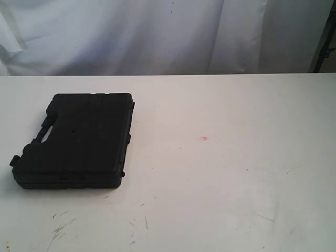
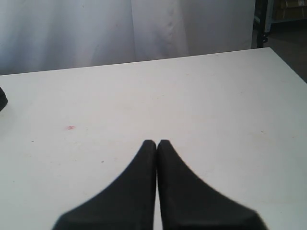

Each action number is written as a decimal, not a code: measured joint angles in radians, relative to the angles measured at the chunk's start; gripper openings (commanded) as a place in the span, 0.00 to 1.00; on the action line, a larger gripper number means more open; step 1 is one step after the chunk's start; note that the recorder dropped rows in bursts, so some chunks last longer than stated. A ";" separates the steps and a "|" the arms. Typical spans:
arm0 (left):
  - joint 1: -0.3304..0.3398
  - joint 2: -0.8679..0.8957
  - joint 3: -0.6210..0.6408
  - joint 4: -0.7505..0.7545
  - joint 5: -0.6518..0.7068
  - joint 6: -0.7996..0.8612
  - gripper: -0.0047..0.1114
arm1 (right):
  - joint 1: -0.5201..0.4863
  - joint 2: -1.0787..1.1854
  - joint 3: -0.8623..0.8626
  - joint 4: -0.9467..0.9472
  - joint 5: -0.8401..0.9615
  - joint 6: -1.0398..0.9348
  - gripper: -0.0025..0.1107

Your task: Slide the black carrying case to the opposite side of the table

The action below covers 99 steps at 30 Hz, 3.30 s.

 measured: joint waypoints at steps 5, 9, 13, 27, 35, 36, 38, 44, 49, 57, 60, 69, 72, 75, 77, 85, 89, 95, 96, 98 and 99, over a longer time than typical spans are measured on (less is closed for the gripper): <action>0.000 -0.022 0.034 0.003 -0.002 0.006 0.04 | 0.000 0.000 0.000 0.000 0.000 0.000 0.02; 0.000 -0.038 0.038 0.014 0.001 0.006 0.04 | 0.000 0.000 0.000 0.000 0.000 0.000 0.02; 0.000 -0.090 0.040 0.064 0.031 -0.001 0.04 | 0.000 0.000 0.000 0.000 0.000 0.000 0.02; 0.000 -0.180 0.192 0.115 0.007 -0.067 0.04 | 0.000 0.000 0.000 0.000 0.000 0.000 0.02; -0.029 -0.180 0.205 0.231 -0.034 -0.189 0.04 | 0.000 0.000 0.000 0.000 0.000 0.000 0.02; -0.034 -0.180 0.205 0.234 -0.036 -0.191 0.04 | 0.000 0.000 0.000 0.000 0.000 0.000 0.02; -0.040 -0.180 0.205 0.244 -0.036 -0.195 0.04 | 0.000 0.000 0.000 0.000 0.000 0.000 0.02; -0.040 -0.180 0.205 0.244 -0.012 -0.196 0.04 | 0.000 0.000 0.000 0.000 0.000 0.000 0.02; -0.040 -0.180 0.205 0.244 0.004 -0.196 0.04 | 0.000 0.000 0.000 0.000 0.000 0.000 0.02; -0.040 -0.180 0.205 0.244 0.004 -0.196 0.04 | 0.000 0.000 0.000 0.000 0.000 0.000 0.02; -0.040 -0.180 0.205 0.244 0.004 -0.196 0.04 | 0.000 0.000 0.000 0.000 0.000 0.000 0.02; -0.040 -0.180 0.205 0.244 0.004 -0.196 0.04 | 0.000 0.000 0.000 0.000 0.000 0.000 0.02; -0.040 -0.180 0.205 0.244 0.004 -0.196 0.04 | 0.000 0.000 0.000 0.000 0.000 0.000 0.02; -0.040 -0.180 0.205 0.244 0.004 -0.196 0.04 | 0.000 0.000 0.000 0.000 0.000 0.000 0.02; -0.040 -0.180 0.205 0.244 0.004 -0.196 0.04 | 0.000 0.000 0.000 0.000 0.000 0.000 0.02; -0.040 -0.180 0.205 0.244 0.004 -0.196 0.04 | 0.000 0.000 0.000 0.000 0.000 0.000 0.02; -0.040 -0.180 0.205 0.244 0.004 -0.196 0.04 | 0.000 0.000 0.000 0.000 0.000 0.000 0.02; -0.040 -0.180 0.205 0.244 0.004 -0.196 0.04 | 0.000 0.000 0.000 0.000 0.000 0.000 0.02; -0.040 -0.180 0.205 0.244 0.004 -0.196 0.04 | 0.000 0.000 0.000 0.000 0.000 0.000 0.02; -0.040 -0.180 0.205 0.244 0.004 -0.196 0.04 | 0.000 0.000 0.000 0.000 0.000 0.000 0.02; -0.040 -0.180 0.205 0.244 0.004 -0.196 0.04 | 0.000 0.000 0.000 0.000 0.000 0.000 0.02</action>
